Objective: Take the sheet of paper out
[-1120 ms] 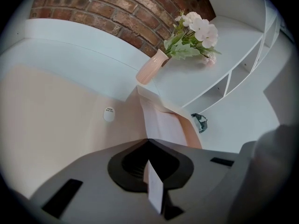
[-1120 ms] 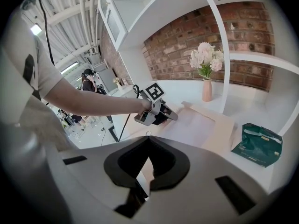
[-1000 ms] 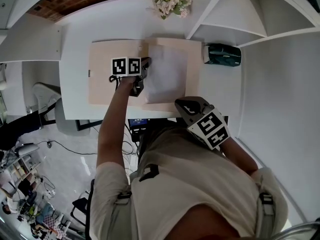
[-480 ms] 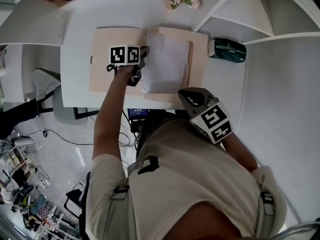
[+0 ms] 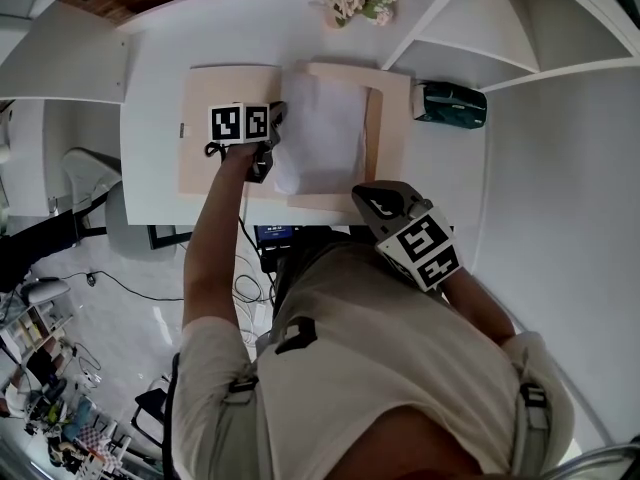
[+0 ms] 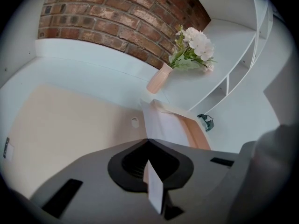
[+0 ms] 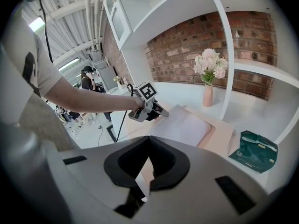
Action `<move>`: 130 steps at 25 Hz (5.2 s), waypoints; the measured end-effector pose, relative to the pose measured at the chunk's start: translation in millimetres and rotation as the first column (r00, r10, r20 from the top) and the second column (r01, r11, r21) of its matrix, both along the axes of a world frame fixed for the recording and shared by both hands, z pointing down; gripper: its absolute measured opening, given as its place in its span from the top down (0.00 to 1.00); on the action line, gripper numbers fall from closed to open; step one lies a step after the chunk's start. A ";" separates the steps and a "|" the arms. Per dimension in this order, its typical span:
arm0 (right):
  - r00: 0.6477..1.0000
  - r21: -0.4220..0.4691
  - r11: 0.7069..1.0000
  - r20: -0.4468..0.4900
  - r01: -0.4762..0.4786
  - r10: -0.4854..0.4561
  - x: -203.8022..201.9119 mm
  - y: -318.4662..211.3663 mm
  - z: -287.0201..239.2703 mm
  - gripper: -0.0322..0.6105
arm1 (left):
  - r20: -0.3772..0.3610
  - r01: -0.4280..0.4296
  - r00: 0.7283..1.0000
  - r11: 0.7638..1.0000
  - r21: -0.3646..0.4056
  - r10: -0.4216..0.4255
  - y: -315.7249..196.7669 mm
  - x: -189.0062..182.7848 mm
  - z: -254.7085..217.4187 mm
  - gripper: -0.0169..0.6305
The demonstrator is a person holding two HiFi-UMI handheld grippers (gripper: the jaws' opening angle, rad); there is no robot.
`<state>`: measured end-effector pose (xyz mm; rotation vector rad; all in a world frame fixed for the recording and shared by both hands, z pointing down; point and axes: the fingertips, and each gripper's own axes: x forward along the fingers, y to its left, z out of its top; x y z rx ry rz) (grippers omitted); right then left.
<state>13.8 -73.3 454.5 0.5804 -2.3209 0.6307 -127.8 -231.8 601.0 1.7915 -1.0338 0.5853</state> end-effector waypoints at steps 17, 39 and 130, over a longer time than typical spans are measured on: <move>1.000 -0.001 1.000 0.016 0.019 -0.019 -20.3 4.6 -11.6 0.92 | 0.004 0.044 0.999 0.998 0.037 -0.045 4.7 -25.1 -9.7 0.95; 0.998 0.017 0.999 0.020 0.051 -0.051 -39.3 14.8 -15.5 0.92 | 0.017 0.101 0.995 0.989 0.106 -0.103 17.3 -72.9 -37.1 0.95; 0.997 0.122 0.991 0.055 0.056 -0.063 -70.6 44.1 -27.1 0.92 | -0.210 0.328 0.945 0.724 0.608 -0.252 137.8 -117.0 -277.4 0.95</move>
